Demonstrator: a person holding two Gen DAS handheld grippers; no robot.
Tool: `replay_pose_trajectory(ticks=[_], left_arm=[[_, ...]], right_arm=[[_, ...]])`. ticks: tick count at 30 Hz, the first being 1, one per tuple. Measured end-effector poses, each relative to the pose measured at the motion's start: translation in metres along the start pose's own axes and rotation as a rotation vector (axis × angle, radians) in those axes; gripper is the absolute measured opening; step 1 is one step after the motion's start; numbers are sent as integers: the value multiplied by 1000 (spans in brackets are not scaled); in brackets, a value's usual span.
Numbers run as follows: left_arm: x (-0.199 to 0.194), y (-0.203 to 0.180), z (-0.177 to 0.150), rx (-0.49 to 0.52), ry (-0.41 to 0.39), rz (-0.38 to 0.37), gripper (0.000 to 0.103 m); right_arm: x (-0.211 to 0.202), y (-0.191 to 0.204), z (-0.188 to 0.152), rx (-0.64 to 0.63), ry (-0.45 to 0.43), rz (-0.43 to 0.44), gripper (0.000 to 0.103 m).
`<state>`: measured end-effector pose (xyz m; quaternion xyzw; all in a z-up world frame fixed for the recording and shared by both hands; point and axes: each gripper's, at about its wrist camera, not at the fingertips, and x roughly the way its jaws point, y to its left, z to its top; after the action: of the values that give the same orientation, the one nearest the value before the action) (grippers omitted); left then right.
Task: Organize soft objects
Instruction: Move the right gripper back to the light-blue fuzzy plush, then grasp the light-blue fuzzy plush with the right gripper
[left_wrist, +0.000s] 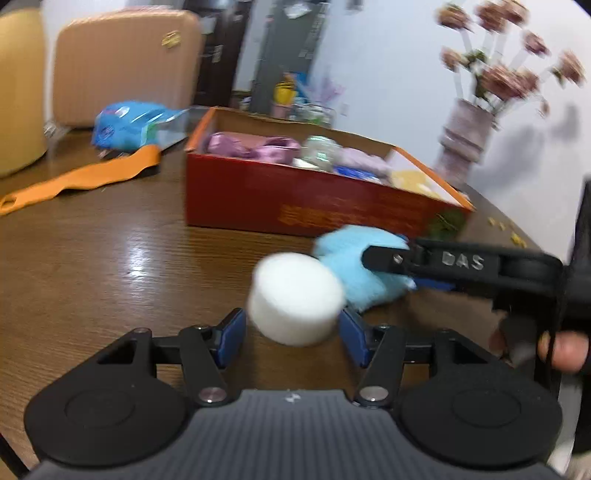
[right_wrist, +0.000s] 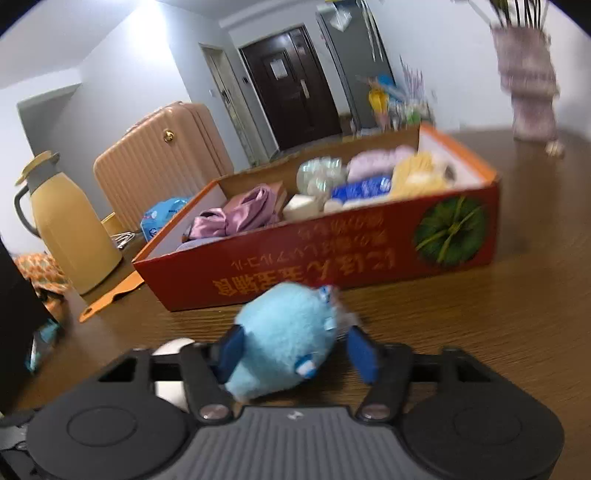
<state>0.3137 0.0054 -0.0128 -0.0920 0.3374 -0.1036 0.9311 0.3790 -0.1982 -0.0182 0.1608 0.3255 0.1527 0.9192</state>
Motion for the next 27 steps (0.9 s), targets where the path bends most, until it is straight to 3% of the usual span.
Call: replay_pose_trajectory(ticks=[4,7,12,15,21,27], left_arm=[[-9,7,-4,-24,4,-10,58],[-21,3,-13,-5,11,-19,62],[-47,-14,-33,16,30,-142,64],[-55,-27,-42,16,49,-218,64],[-65,-43,-54,25,65,-195,70],[-70,-61,-62,23,102,-269,72]], right_arm=[[-3,-2,-6,32,-3,56,36],[-26,-6,-19,22,16,94,35],[-84,-18,-54,29,73,152,36],[-114,-23,-73,8,100,165,42],[-160,-41,-81,12,-33,81,45],[-146,-46,-67,-17,-99,97,43]])
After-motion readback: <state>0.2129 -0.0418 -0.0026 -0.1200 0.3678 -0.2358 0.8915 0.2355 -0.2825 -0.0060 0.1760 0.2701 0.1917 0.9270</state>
